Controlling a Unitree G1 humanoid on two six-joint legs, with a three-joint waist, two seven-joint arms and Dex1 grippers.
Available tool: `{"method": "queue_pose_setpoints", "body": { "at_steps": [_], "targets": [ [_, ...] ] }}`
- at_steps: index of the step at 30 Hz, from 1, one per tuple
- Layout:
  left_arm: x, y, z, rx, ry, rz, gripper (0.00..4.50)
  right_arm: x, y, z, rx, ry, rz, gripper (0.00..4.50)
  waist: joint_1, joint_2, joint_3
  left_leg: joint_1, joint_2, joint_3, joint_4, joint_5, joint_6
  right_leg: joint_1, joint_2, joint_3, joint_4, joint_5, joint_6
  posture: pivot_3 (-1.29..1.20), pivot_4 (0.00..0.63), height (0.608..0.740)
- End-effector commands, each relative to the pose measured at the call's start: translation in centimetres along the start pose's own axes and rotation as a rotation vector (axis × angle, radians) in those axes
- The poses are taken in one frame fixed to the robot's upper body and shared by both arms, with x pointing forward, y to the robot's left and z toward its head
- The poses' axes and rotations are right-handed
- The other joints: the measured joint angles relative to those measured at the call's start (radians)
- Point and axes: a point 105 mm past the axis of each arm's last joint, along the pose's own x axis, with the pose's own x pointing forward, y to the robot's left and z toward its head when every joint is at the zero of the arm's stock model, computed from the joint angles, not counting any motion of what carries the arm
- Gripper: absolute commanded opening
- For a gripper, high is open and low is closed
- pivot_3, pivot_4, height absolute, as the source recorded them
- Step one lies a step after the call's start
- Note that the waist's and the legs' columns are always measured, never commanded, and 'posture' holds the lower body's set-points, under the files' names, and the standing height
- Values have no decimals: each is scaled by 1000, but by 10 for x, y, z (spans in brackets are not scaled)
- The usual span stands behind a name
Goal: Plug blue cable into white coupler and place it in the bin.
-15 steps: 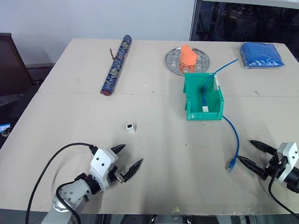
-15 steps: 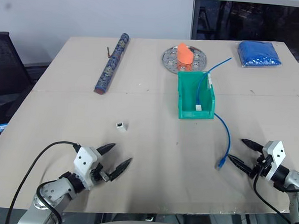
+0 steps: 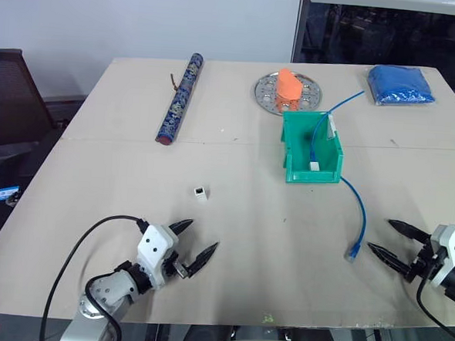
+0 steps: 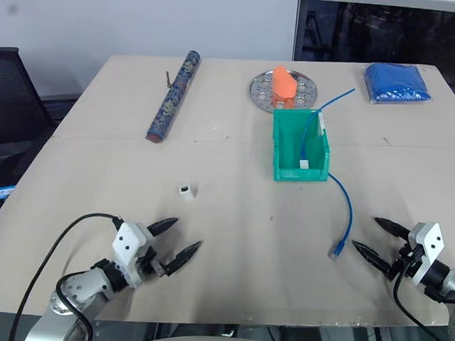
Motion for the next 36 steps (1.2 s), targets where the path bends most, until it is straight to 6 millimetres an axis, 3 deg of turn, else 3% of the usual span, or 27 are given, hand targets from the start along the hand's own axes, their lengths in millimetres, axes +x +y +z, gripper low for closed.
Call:
{"method": "queue_pose_setpoints", "body": {
  "at_steps": [1,10,14,17,20,26,30,36],
  "targets": [
    [-1,-6,-15,-33,41,-22,4500,-6,-4,10,-42,-18,-11,4381,0,0,0,0,0,0,0,0,0,0,0,0,0,0,0,0,150,740],
    [-2,-7,-18,8,32,-41,4500,-1,2,10,-91,29,53,4381,-1,1,0,0,0,0,0,0,0,0,0,0,0,0,0,0,150,740],
    [1,-2,3,86,11,-108,4500,-7,18,13,-272,187,232,4381,0,2,0,0,0,0,1,0,0,0,0,-1,0,0,0,0,150,740],
    [4,-5,22,206,14,-241,4500,-7,22,29,-346,214,330,4381,-2,-1,3,0,1,0,2,0,0,0,0,-3,2,0,0,0,150,740],
    [10,-7,52,299,-27,-363,4500,-1,35,39,-440,253,509,4381,-3,-5,9,-1,1,0,5,0,0,0,0,-3,2,0,0,0,150,740],
    [16,-17,86,361,-67,-511,4500,22,49,46,-517,276,702,4381,-6,-9,13,-3,1,0,7,-1,1,-1,0,-3,2,2,3,0,150,740],
    [13,-29,100,362,-74,-580,4500,32,50,44,-542,315,786,4381,-4,-10,16,-5,1,-1,7,-1,1,-2,0,-5,2,2,4,0,150,740],
    [6,-40,105,342,-58,-618,4500,45,36,44,-579,367,836,4381,-4,-10,18,-6,1,-1,7,-1,1,-2,0,-5,1,3,4,0,150,740]
  ]
}}
